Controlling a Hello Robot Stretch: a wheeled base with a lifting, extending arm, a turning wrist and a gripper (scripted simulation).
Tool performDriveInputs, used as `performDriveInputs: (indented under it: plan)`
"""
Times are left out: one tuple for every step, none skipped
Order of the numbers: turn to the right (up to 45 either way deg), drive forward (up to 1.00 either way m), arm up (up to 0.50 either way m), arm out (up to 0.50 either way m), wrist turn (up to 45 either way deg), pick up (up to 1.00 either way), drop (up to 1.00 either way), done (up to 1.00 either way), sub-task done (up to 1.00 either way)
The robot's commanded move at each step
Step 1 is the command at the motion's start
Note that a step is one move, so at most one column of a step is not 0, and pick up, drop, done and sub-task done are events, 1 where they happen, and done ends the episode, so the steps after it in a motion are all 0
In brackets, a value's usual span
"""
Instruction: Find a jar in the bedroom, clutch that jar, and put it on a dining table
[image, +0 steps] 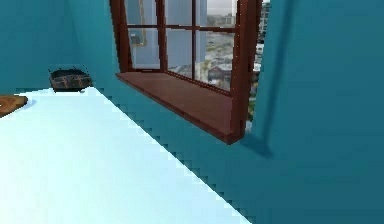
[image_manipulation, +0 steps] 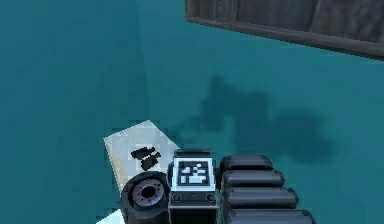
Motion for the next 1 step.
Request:
performDriveInputs:
  plan:
    - [-45.0, 0.00, 0.00, 0.00, 0.0, 0.00, 0.00, 0.00, 0.00]
